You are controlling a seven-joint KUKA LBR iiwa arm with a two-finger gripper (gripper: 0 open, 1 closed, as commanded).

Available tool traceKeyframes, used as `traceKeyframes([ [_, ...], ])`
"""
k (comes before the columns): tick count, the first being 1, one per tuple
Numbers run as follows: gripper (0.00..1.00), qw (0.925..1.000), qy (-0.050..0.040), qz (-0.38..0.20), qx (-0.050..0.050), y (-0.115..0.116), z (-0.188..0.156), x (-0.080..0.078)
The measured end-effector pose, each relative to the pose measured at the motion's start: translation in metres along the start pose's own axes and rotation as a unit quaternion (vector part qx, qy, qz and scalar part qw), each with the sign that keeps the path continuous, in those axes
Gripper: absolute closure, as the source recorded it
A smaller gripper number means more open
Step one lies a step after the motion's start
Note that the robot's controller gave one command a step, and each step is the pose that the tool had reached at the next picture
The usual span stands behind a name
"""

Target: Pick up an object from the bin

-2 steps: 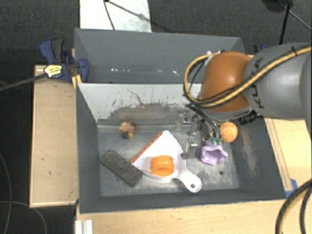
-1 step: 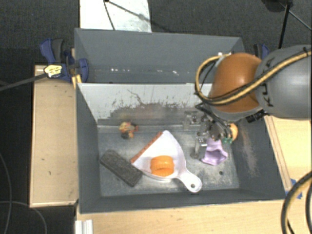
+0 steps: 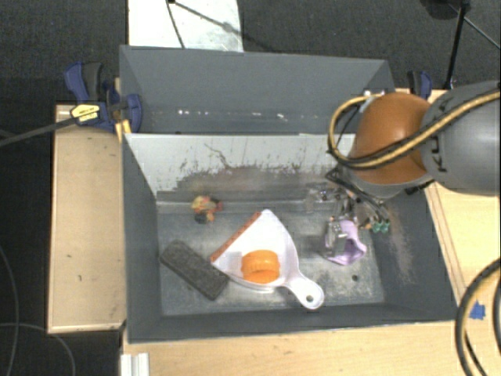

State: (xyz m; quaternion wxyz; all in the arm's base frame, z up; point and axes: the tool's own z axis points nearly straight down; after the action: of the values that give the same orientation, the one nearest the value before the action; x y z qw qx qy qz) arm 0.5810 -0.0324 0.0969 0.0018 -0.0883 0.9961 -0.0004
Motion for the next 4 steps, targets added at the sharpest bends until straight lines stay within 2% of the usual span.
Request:
traceKeyframes([
  [1, 0.0, 1.0, -0.0007, 0.003, -0.001, -0.035, 0.022, -0.003],
  [2, 0.0, 0.9993, -0.0004, 0.039, -0.001, -0.07, 0.025, 0.029],
  [3, 1.0, 0.9647, -0.0014, -0.263, -0.004, -0.101, 0.024, 0.029],
  [4, 1.0, 0.9648, -0.0014, -0.263, -0.004, -0.101, 0.024, 0.029],
])
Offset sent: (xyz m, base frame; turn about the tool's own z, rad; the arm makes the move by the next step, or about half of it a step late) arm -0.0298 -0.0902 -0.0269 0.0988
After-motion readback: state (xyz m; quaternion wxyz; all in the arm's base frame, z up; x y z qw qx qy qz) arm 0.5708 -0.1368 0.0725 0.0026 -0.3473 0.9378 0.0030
